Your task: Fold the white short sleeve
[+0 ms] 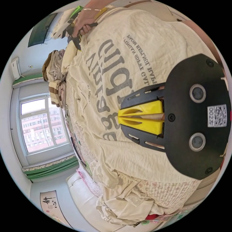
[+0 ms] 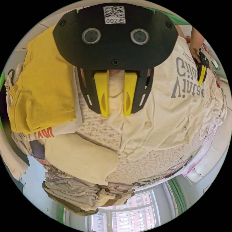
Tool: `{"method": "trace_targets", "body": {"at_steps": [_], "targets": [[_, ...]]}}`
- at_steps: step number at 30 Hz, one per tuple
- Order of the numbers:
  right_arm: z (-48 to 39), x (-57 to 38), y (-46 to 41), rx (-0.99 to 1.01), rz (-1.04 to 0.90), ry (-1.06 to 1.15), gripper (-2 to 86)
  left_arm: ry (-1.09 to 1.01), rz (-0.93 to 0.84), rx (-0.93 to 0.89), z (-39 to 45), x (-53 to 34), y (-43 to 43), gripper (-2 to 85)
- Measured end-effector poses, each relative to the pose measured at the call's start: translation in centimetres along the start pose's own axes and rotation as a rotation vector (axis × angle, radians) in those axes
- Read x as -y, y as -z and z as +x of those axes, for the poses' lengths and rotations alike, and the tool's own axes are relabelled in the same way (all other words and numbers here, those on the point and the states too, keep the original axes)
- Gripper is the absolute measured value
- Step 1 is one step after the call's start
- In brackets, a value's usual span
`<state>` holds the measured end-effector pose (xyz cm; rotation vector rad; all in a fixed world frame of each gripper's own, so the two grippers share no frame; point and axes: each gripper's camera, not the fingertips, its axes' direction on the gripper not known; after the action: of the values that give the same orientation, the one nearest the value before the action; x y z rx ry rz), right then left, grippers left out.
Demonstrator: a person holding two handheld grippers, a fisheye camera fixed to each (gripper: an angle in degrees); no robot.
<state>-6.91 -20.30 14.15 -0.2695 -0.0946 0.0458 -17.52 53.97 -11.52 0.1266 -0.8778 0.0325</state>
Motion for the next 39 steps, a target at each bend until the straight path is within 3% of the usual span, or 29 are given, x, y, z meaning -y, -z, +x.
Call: {"method": "trace_targets", "body": {"at_steps": [6, 10, 13, 21, 25, 27, 31, 34, 39], "targets": [[4.5, 0.0, 4.7, -0.120, 0.134, -0.090, 0.4, -0.001, 0.002, 0.003, 0.4, 0.0, 0.4, -0.9], [8.1, 0.1, 7.3, -0.192, 0.211, -0.187, 1.2, -0.001, 0.002, 0.004, 0.5, 0.1, 0.9, -0.9], [10.5, -0.2, 7.3, -0.222, 0.167, -0.225, 3.9, -0.002, 0.001, 0.007, 0.5, 0.2, 1.3, -0.9], [12.4, -6.8, 12.7, -0.053, 0.416, -0.265, 8.4, -0.005, 0.001, 0.012, 0.2, 0.7, 2.5, -0.9], [13.7, -8.6, 14.0, 0.069, 0.412, -0.316, 8.4, -0.005, 0.000, 0.013, -0.3, 1.1, 3.3, -0.9], [15.7, -8.8, 14.2, 0.232, 0.366, -0.366, 7.0, -0.005, 0.000, 0.013, -0.6, 1.3, 3.7, -0.9], [16.3, -8.8, 15.7, 0.134, 0.352, -0.417, 1.9, -0.005, -0.001, 0.015, -1.3, 1.8, 4.7, -0.9], [14.9, -8.6, 17.1, 0.048, 0.324, -0.301, -0.1, -0.006, -0.002, 0.016, -2.0, 2.2, 5.5, -0.9], [6.5, -14.0, 18.2, -0.078, 0.290, 0.094, -0.7, -0.005, -0.005, 0.016, -3.5, 3.1, 6.9, -0.9]]}}
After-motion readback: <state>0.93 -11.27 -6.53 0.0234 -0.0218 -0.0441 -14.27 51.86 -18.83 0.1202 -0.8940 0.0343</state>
